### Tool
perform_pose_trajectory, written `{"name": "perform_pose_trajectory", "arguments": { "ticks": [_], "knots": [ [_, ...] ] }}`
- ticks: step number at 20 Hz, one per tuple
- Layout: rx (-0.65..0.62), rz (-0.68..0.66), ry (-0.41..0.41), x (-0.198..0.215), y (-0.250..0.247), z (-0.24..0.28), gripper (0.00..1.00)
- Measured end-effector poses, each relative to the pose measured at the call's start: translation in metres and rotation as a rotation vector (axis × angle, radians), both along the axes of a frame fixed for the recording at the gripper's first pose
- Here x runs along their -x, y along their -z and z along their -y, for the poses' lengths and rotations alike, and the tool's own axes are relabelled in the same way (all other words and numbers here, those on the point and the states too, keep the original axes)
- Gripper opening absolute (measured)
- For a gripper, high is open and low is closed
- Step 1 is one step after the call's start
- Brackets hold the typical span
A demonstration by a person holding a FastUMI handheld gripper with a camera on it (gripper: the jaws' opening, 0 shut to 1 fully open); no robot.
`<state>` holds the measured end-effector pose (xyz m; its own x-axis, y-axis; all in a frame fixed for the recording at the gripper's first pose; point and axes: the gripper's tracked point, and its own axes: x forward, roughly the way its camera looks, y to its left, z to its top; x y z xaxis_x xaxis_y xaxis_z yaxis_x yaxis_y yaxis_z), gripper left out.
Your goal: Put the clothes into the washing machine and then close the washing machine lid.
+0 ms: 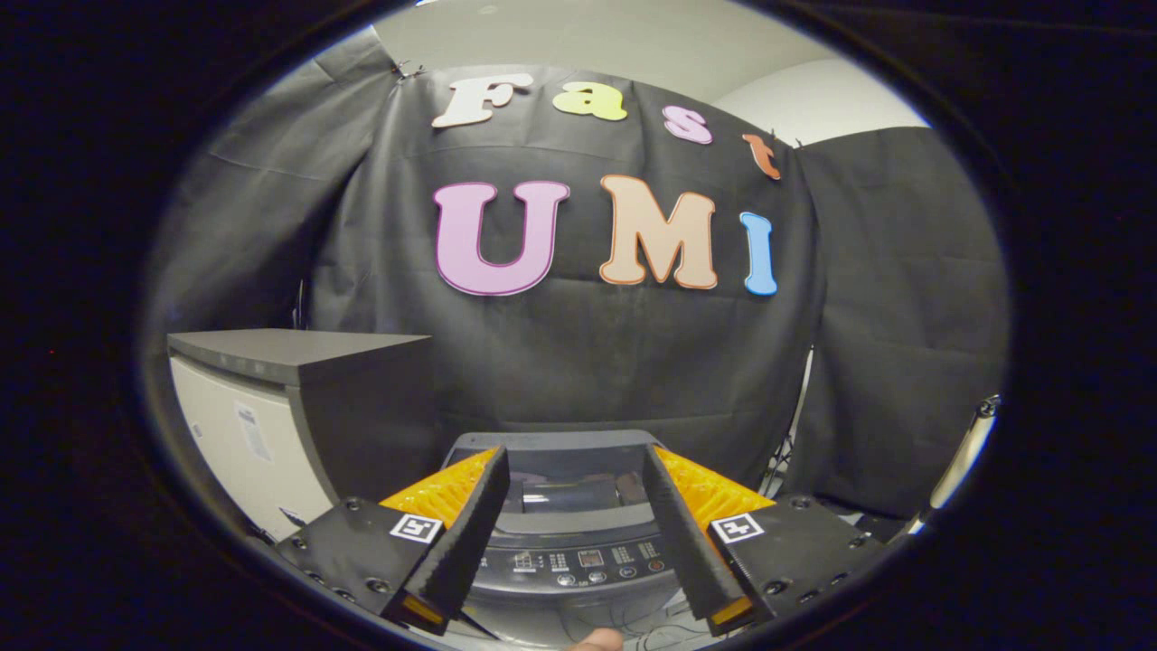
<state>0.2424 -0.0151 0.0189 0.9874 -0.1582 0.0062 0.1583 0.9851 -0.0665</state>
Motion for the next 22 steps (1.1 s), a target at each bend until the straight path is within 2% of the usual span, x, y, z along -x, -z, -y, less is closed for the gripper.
{"name": "perform_pose_trajectory", "arguments": {
  "ticks": [7, 13, 18, 22],
  "knots": [
    [0.051, -0.073, 0.031, 0.029, 0.014, 0.008, 0.92],
    [0.047, -0.04, 0.02, 0.04, 0.002, 0.0, 0.92],
    [-0.004, 0.016, 0.025, 0.051, 0.005, -0.003, 0.92],
    [0.057, -0.01, 0.049, 0.07, 0.02, 0.002, 0.92]
  ]
}}
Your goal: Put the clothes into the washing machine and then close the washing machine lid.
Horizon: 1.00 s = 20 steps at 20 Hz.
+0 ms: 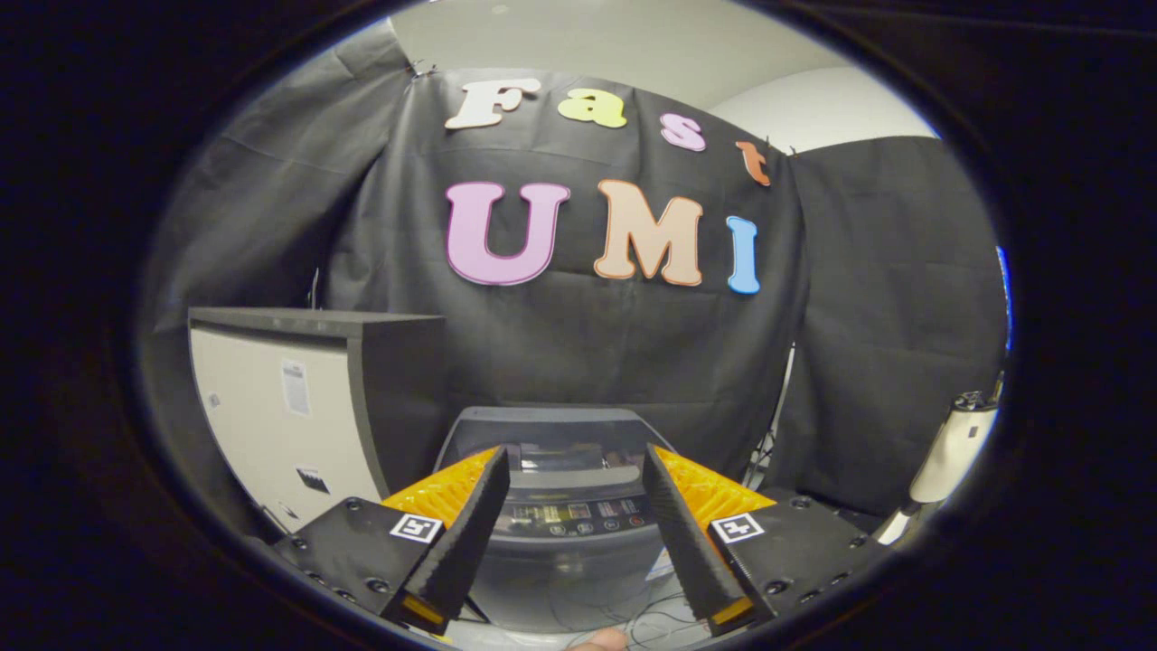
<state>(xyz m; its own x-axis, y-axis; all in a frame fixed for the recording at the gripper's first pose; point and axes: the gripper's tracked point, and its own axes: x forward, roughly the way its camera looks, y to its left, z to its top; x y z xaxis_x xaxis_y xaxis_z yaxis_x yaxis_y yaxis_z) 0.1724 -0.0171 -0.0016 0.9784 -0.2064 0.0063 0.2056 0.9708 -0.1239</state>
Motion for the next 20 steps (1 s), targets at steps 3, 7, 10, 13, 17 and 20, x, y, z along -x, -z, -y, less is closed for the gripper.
{"name": "perform_pose_trajectory", "arguments": {
  "ticks": [3, 7, 10, 13, 17, 20],
  "knots": [
    [0.024, 0.027, 0.007, 0.006, -0.015, 0.004, 0.92],
    [-0.002, 0.061, 0.006, 0.012, -0.019, 0.009, 0.92],
    [-0.002, 0.056, 0.027, 0.015, -0.014, 0.018, 0.92],
    [-0.012, 0.038, 0.039, 0.017, -0.008, 0.023, 0.93],
    [-0.033, 0.028, 0.053, 0.018, -0.004, 0.026, 0.93],
    [-0.055, 0.02, 0.023, 0.016, 0.001, 0.018, 0.93]
  ]
}}
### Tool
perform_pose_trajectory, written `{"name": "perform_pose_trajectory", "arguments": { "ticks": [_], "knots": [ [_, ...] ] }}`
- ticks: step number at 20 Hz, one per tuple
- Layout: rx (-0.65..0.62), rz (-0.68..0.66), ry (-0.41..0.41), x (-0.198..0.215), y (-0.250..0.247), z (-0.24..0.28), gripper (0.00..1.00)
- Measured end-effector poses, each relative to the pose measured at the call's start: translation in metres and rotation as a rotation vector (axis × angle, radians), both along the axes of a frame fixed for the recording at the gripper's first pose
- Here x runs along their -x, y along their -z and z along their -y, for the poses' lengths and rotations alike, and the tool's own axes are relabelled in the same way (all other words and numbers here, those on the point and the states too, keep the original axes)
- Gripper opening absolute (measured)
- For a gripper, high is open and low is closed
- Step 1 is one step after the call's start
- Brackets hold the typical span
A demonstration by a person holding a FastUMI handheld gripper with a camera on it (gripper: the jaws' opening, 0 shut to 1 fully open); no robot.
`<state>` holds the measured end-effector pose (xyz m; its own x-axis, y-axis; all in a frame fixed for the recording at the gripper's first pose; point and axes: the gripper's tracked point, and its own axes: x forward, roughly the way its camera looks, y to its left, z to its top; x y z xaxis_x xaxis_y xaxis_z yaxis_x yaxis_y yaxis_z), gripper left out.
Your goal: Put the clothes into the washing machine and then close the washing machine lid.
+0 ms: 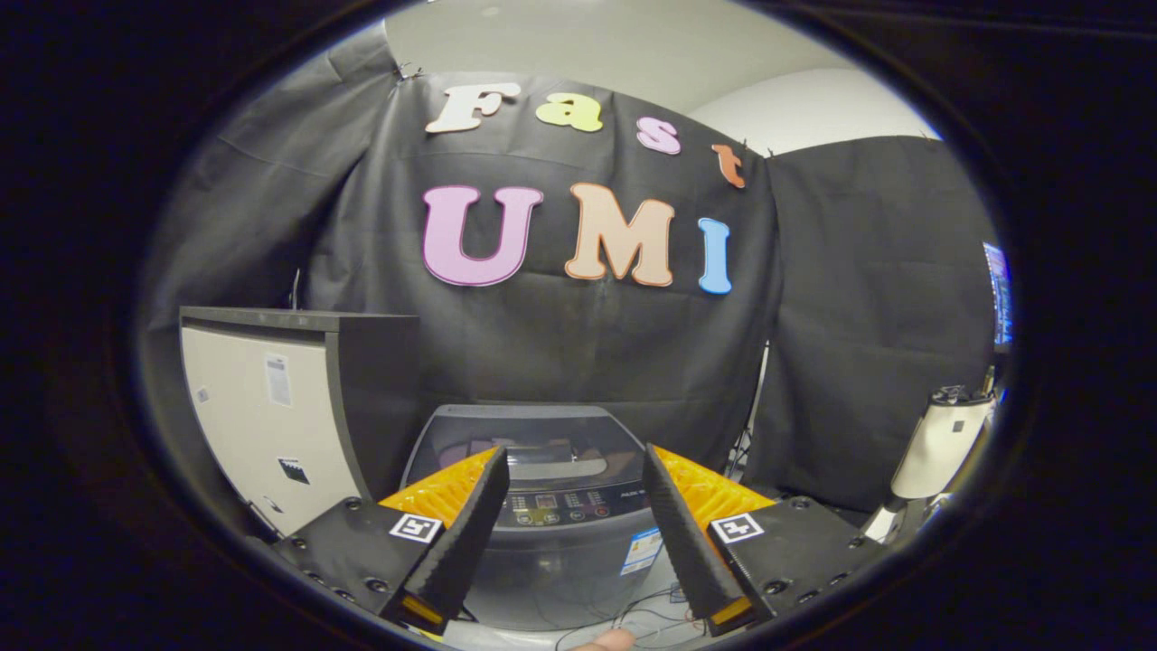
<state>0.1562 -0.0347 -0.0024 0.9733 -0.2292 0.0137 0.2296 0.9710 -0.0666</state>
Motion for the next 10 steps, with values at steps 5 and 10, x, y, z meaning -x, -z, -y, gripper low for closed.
{"name": "perform_pose_trajectory", "arguments": {
  "ticks": [5, 10],
  "knots": [
    [-0.023, 0.024, -0.015, 0.0001, -0.0017, -0.0044, 0.93],
    [0.012, 0.038, -0.039, -0.0057, -0.0062, -0.0095, 0.94]
  ]
}}
